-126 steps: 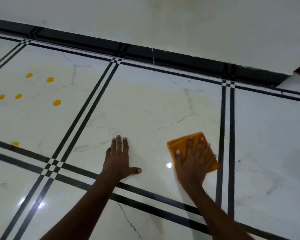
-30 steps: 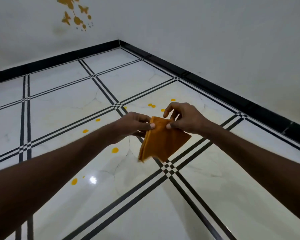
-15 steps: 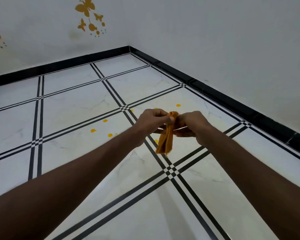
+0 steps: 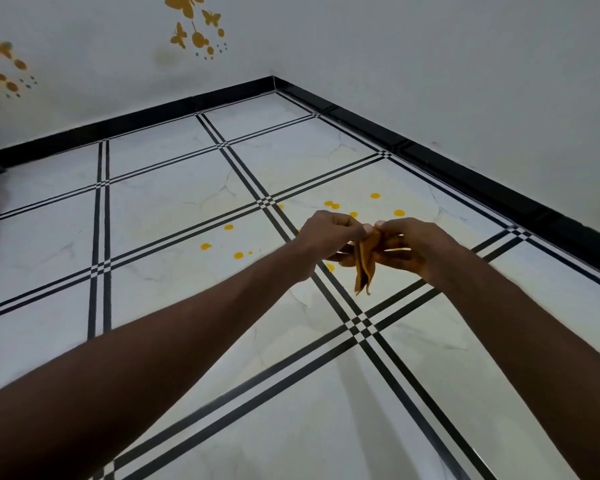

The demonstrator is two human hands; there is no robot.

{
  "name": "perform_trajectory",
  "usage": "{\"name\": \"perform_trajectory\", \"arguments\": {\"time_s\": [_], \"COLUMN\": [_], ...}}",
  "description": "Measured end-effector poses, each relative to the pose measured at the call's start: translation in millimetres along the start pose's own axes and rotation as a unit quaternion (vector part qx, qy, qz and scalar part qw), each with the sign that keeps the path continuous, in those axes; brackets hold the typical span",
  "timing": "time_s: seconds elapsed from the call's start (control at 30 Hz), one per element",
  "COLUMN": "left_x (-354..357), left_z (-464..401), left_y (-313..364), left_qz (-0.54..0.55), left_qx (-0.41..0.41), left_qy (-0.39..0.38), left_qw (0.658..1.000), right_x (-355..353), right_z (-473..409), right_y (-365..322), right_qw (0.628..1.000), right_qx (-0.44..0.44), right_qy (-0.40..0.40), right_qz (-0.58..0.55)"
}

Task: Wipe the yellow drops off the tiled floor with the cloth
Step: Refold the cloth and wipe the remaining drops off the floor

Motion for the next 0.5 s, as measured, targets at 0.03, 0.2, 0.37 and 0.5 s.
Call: {"name": "perform_trajectory", "arguments": {"time_s": [0.03,0.2,0.37,0.5], "left_x": [-1.6,-9.7,-33.2,-41.1], "left_z": [0.1,2.3,1.1,2.5], "left_y": [0.4,4.7,29.1,62.7], "left_qz": [0.007,-0.013,-0.055,-0.119], "left_qx": [-0.005,-0.02,0.039,0.084], "left_qy": [0.007,0.024,0.045,0.002], "left_qw": [1.0,0.999,0.997,0.989], "right_x": [-0.4,-3.8,-30.3,-47.2], "right_z": [0.0,5.9,5.4,5.8], "right_y": [-2.9,-20.8,-32.2,-34.1], "right_qw": [1.0,0.993,0.979,0.948], "right_qx": [-0.012,-0.079,-0.087,-0.056], "right_qy": [-0.01,-0.051,-0.016,-0.063], "right_qz": [0.009,0.073,0.183,0.306]}}
Point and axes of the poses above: each hand's wrist, its own z-axis away from the middle knuckle, its own x-axis out of the palm, y = z × x, the point moved 9 cm from there along -z, towards the middle knuckle, and after that the axes turned 9 degrees about z, right-handed, at the moved point
